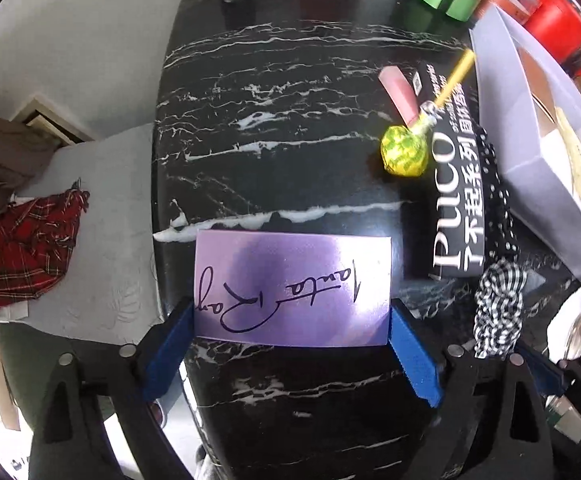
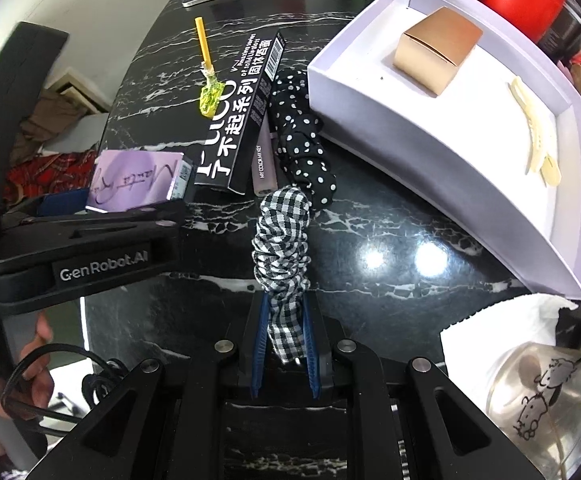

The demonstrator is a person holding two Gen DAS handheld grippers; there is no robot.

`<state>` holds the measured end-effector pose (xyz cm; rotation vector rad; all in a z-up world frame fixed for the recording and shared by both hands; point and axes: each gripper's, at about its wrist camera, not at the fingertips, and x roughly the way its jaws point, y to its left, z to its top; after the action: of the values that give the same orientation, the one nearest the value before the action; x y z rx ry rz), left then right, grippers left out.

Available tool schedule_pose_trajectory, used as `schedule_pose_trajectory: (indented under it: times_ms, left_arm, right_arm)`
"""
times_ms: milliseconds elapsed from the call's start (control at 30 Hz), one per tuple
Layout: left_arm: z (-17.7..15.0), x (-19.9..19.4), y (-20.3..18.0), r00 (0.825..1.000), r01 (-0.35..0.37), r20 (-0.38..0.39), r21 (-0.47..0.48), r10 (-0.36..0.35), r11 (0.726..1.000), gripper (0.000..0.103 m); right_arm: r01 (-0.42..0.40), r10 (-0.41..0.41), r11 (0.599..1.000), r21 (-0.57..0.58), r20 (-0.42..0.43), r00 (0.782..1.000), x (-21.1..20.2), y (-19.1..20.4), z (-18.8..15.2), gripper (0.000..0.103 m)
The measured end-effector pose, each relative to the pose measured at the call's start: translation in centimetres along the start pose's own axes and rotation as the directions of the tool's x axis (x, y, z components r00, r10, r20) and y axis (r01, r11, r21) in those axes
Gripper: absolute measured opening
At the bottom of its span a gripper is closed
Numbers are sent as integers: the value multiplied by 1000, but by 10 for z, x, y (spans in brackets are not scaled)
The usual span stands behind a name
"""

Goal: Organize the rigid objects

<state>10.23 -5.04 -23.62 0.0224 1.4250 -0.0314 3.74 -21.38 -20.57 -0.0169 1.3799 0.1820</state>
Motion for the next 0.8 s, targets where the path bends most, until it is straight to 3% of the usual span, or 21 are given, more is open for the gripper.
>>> schedule_pose_trajectory:
  times_ms: [167, 800]
  left_arm:
    - [-9, -4, 1, 999, 36, -10, -3, -36, 999, 93]
    - [-35, -52, -8, 997, 65, 24, 77, -67, 995, 93]
  right_arm:
    - [0, 0, 1000, -10, 5, 1000, -1, 5, -5, 15]
    - [-38, 38, 999, -3, 41, 998, -23, 18, -38, 12]
